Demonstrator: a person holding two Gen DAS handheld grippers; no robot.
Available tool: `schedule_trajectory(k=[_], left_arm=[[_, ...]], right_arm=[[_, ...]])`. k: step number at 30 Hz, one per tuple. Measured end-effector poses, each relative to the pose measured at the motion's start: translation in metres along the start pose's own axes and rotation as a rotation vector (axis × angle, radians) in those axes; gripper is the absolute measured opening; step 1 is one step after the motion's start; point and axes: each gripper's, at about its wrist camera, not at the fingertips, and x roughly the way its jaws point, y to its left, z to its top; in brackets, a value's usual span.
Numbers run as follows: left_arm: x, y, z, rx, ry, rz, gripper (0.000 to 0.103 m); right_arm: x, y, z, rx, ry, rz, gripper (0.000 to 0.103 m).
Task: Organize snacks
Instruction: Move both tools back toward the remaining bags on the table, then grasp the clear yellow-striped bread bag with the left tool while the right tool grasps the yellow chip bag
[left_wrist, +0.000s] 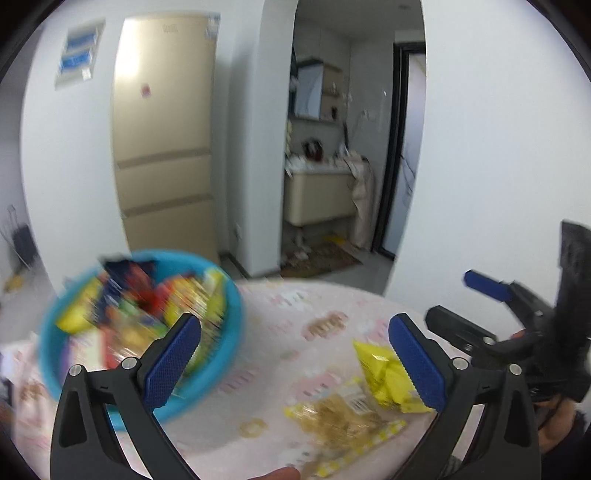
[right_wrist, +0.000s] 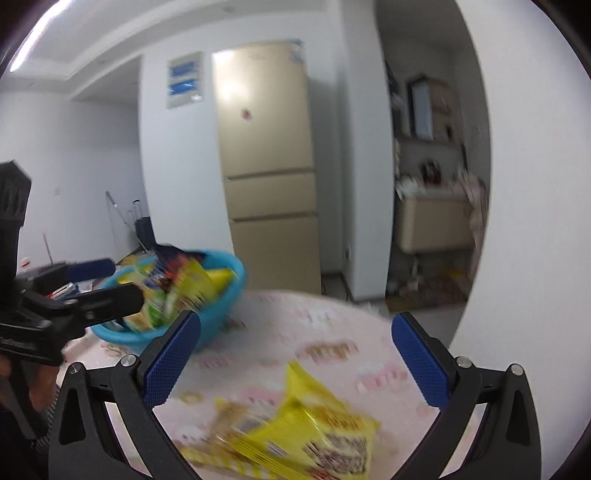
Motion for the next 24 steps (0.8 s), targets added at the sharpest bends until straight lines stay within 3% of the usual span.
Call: schedule_trajectory(k=[3, 7, 13, 17, 20, 24], left_arm=[[0.037, -0.01, -0.019, 0.025, 0.129, -0.019, 0.103], [0.071, -0.029, -0.045, 0.083, 0.251, -0.028, 0.103], [0.1, -0.037, -0.071, 0.102, 0.348, -0.045, 0.103], [0.113, -0.027, -0.08, 0.026, 0.417, -0.081, 0.103], [0.124, -0.017, -0.084, -0.067, 0.483, -0.132, 0.103], [0.134, -0.009, -0.092, -0.142, 0.549, -0.165, 0.103]], right_arm=[[0.023, -0.027, -0.026, 0.085, 0.111, -0.008, 0.103], [0.04, -0.048, -0.056, 0.149, 0.196, 0.017, 0.103], [0.059, -0.068, -0.089, 0.25, 0.274, 0.061, 0.103], [0.07, -0.075, -0.099, 0.308, 0.299, 0.132, 0.103], [0.068, -0.075, -0.099, 0.303, 0.293, 0.122, 0.103], [0.067, -0.067, -0.099, 0.28, 0.274, 0.144, 0.087]])
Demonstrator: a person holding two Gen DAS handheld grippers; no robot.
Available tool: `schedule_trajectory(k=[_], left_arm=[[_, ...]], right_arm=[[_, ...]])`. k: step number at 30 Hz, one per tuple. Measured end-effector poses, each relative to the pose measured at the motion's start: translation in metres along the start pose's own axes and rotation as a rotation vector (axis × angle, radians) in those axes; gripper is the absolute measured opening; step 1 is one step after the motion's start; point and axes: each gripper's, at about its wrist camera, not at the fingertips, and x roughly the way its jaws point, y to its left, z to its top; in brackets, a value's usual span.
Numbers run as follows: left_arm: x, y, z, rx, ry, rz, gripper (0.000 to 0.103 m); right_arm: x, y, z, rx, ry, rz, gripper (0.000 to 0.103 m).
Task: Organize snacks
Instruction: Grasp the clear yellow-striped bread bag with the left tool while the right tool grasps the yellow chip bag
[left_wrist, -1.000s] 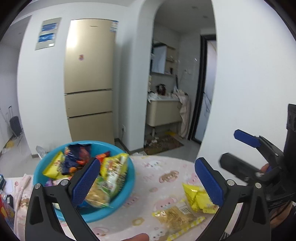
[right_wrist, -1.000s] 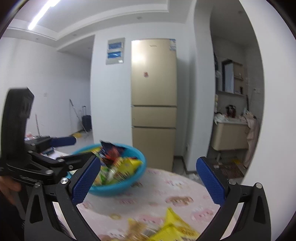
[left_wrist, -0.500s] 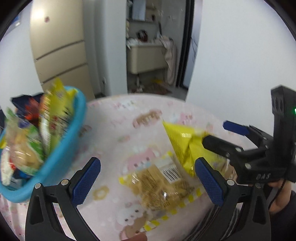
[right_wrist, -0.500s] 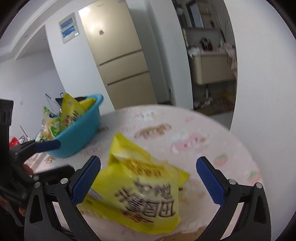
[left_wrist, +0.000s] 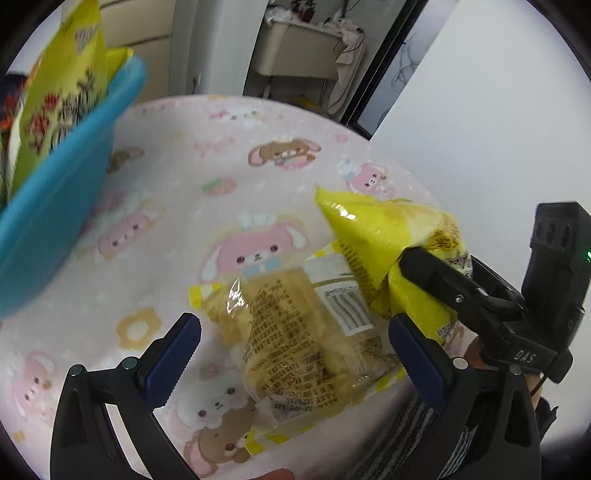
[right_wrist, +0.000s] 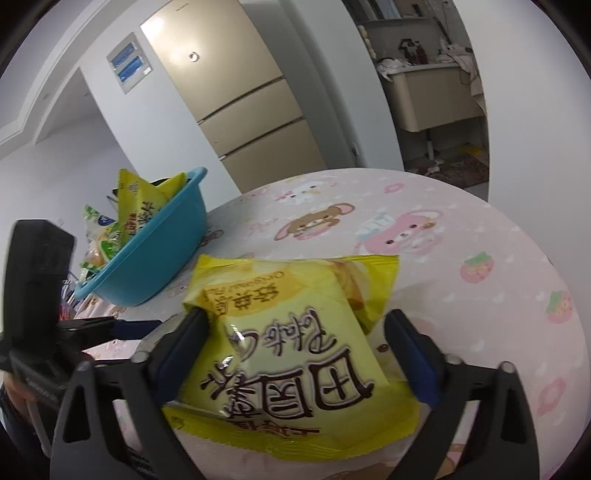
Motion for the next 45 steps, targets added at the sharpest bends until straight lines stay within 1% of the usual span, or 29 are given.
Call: schedule_trajectory(k=[3, 5, 6, 7, 8, 10, 15, 16, 20, 26, 30, 37, 40, 43, 45], left_arm=[[0.007, 0.008, -0.001, -0.05, 0.028, -0.039, 0.103], [0.012, 0.019, -0.001, -0.116, 0.058, -0.095, 0.103], [0.013, 0.021, -0.001, -0.13, 0.059, -0.113, 0.102], [0.011, 0.022, -0.002, -0.134, 0.048, -0.12, 0.101], [0.012, 0.023, -0.001, -0.138, 0.055, -0.121, 0.101], [0.01, 0.02, -0.002, -0.127, 0.049, -0.133, 0.093], [0.008, 0.02, -0.003, -0.133, 0.047, -0.157, 0.083], [0.006, 0.021, -0.002, -0.134, 0.046, -0.159, 0.076], [0.002, 0.021, -0.002, -0.133, 0.035, -0.166, 0.076], [-0.004, 0.012, 0.0, -0.096, 0.016, -0.169, 0.075], [-0.017, 0.005, 0.001, -0.064, -0.018, -0.153, 0.075], [-0.044, -0.006, 0.004, -0.001, -0.089, -0.1, 0.075], [-0.054, -0.006, 0.005, -0.003, -0.107, -0.12, 0.074], [-0.065, -0.004, 0.008, -0.005, -0.13, -0.156, 0.074], [-0.073, -0.003, 0.01, -0.005, -0.15, -0.163, 0.074]], right_arm=[[-0.004, 0.003, 0.001, -0.009, -0.021, -0.003, 0.08], [-0.007, 0.003, 0.001, -0.007, -0.035, 0.0, 0.077], [-0.008, 0.003, 0.001, -0.005, -0.041, 0.001, 0.076], [-0.009, 0.003, 0.001, -0.004, -0.047, 0.007, 0.075], [-0.009, 0.003, 0.001, -0.005, -0.049, 0.013, 0.075], [-0.009, 0.005, 0.001, -0.012, -0.049, 0.012, 0.074], [-0.011, 0.004, 0.001, -0.005, -0.066, 0.015, 0.074], [-0.012, 0.004, 0.001, -0.005, -0.07, 0.014, 0.074], [-0.016, 0.003, 0.002, -0.007, -0.094, 0.011, 0.074], [-0.024, 0.003, 0.004, -0.011, -0.142, 0.009, 0.074], [-0.031, 0.003, 0.005, -0.012, -0.183, 0.01, 0.074], [-0.04, 0.012, 0.005, -0.056, -0.244, 0.003, 0.074], [-0.046, 0.013, 0.006, -0.058, -0.268, 0.006, 0.074], [-0.053, 0.014, 0.013, -0.046, -0.271, -0.035, 0.074], [-0.06, 0.017, 0.018, -0.043, -0.271, -0.045, 0.074]])
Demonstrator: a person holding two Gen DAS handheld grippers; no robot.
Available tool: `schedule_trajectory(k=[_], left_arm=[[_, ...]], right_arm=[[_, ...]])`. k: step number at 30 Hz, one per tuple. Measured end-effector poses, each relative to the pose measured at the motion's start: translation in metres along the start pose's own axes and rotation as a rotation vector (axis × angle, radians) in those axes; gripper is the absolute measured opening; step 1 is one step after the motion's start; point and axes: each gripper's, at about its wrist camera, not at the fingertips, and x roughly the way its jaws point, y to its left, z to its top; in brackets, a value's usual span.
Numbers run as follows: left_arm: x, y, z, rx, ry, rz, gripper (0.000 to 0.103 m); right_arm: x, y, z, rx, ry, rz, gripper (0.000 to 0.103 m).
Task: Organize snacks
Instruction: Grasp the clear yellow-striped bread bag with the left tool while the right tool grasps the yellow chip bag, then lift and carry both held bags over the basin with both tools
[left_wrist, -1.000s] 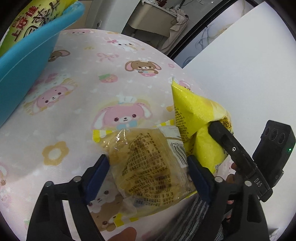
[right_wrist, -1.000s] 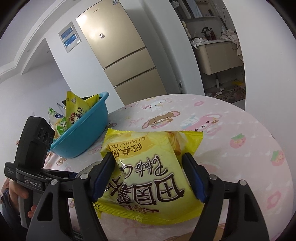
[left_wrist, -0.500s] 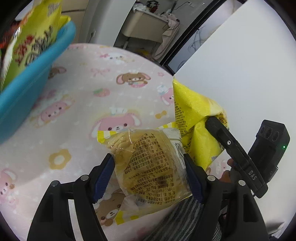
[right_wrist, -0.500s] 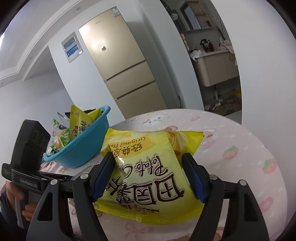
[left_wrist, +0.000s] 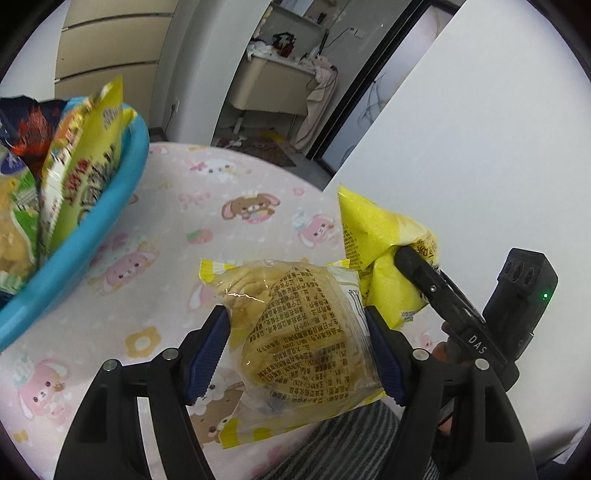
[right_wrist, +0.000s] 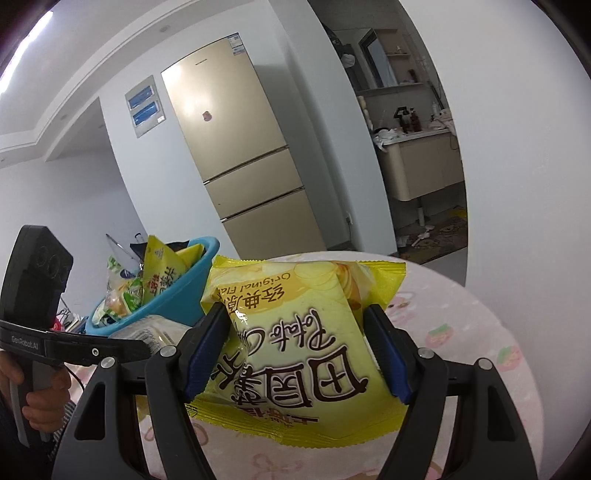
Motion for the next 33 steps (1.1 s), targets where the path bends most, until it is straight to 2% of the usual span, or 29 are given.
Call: schedule_trajectory(k=[9, 20, 23, 26, 33], left_arm=[[-0.054, -0.014, 0.011, 0.054, -0.144, 0.032, 0.074], [-0.132, -0.017, 0.018, 0.076, -0.349, 0.077, 0.073], [-0.151, -0.011, 0.017, 0.065, -0.396, 0.074, 0.063], [-0.171, -0.004, 0.018, 0.055, -0.451, 0.077, 0.062], [-0.19, 0.015, 0.018, 0.01, -0.484, 0.089, 0.061]], right_arm=[[-0.037, 0.046, 0.047, -0.076, -0.114, 0.089, 0.074], [-0.057, 0.12, 0.076, -0.203, -0.191, 0.174, 0.074], [-0.062, 0.141, 0.083, -0.236, -0.215, 0.198, 0.074], [-0.066, 0.161, 0.087, -0.269, -0.238, 0.218, 0.074], [-0.056, 0.196, 0.083, -0.331, -0.233, 0.253, 0.074]])
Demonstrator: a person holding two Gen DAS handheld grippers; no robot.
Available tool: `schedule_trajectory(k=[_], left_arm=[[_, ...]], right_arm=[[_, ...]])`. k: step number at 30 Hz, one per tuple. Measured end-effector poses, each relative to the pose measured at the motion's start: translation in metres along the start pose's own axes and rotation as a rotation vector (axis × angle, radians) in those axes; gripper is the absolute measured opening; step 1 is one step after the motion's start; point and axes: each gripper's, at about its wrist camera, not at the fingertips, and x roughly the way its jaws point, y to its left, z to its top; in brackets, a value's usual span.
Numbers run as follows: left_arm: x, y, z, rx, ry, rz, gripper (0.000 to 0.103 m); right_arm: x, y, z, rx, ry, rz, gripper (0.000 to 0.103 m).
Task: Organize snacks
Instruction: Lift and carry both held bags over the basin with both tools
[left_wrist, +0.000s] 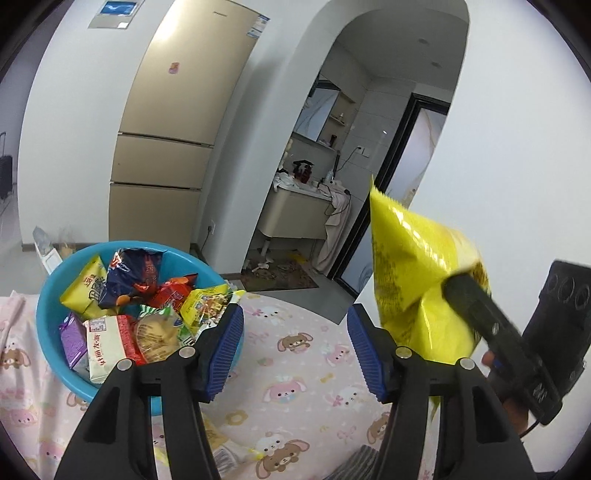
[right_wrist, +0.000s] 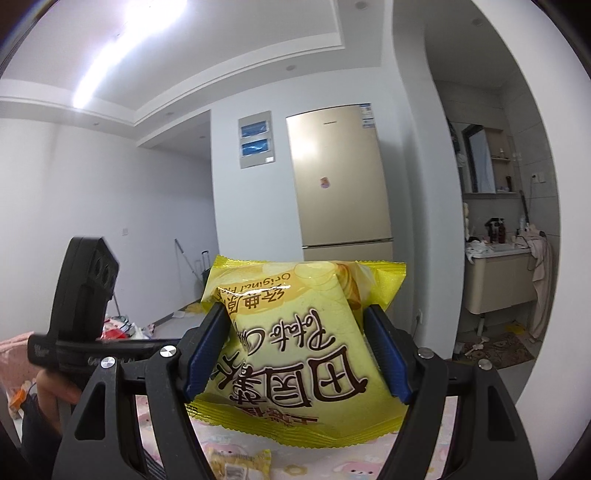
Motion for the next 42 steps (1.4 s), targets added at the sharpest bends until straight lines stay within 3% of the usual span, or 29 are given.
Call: schedule_trajectory(k=[7, 8, 10, 17, 20, 23, 26, 30, 36, 40, 42], left_arm=[[0.003, -0.001, -0.003, 0.048, 0.049, 0.025, 0.062], [0.004, -0.003, -0.005, 0.075, 0.064, 0.032, 0.066], [0.009, -0.006, -0.011, 0.123, 0.104, 0.048, 0.084], [0.023, 0.002, -0.064, 0.168, 0.221, 0.13, 0.091], [0.037, 0.014, -0.092, 0.198, 0.264, 0.222, 0.103], [0.041, 0.035, -0.121, 0.19, 0.264, 0.242, 0.103], [0.053, 0.061, -0.144, 0.143, 0.322, 0.249, 0.103], [0.081, 0.084, -0.159, 0.158, 0.395, 0.269, 0.103], [0.099, 0.083, -0.169, 0.224, 0.435, 0.215, 0.103], [0.122, 0.091, -0.184, 0.209, 0.556, 0.225, 0.103], [0.125, 0.09, -0.185, 0.213, 0.567, 0.225, 0.103]], right_arm=[[0.004, -0.009, -0.021, 0.029, 0.032, -0.015, 0.074], [0.004, -0.011, -0.025, 0.04, 0.035, -0.02, 0.074], [0.006, -0.017, -0.038, 0.07, 0.043, -0.024, 0.074], [0.026, -0.037, -0.083, 0.181, 0.121, 0.045, 0.074], [0.037, -0.04, -0.1, 0.203, 0.151, 0.052, 0.074], [0.045, -0.044, -0.115, 0.232, 0.182, 0.08, 0.074], [0.053, -0.04, -0.126, 0.222, 0.221, 0.076, 0.074], [0.063, -0.036, -0.135, 0.216, 0.275, 0.09, 0.074], [0.068, -0.028, -0.143, 0.187, 0.307, 0.08, 0.074], [0.069, -0.029, -0.144, 0.204, 0.314, 0.075, 0.074], [0.07, -0.031, -0.145, 0.209, 0.316, 0.067, 0.074]])
